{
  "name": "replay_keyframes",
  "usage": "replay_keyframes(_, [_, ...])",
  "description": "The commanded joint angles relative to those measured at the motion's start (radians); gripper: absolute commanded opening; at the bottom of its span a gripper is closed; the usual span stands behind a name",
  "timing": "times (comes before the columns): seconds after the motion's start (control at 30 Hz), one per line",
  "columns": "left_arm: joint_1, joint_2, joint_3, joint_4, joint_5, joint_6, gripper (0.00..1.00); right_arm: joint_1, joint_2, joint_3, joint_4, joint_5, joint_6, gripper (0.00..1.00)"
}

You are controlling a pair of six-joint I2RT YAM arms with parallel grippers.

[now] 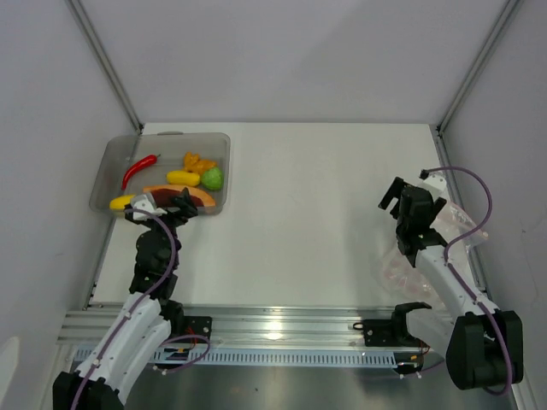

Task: Place the food in the zip-top bag and seal the zipper
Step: Move the zipper food storage bag to the center of the board.

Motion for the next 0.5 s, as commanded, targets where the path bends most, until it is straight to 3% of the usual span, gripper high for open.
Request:
replay_keyframes(0.0, [-0.009, -0.059, 0.065, -0.194, 0.102, -0.102, 0.99, -0.018, 0.056, 0.091, -0.22, 0.082, 0.129, 0.99])
replay_keyframes(0.1, [-0.009, -0.068, 0.122, -0.32, 0.137, -0.168, 1.0, -0.101, 0.093, 0.18, -0.419, 0.029, 0.232, 0.99])
replay_keyframes(0.33, [-0.009, -0.062, 0.248, -0.533, 0.232, -0.23, 1.0, -0.288, 0.081, 0.238, -0.52, -0.321, 0.205, 0.99])
replay_keyframes(0.47, [-0.009, -0.085, 0.276, -0.607, 0.257, -0.307, 1.0, -0.324, 0.02, 0.257, -0.552, -0.332, 0.183, 0.99])
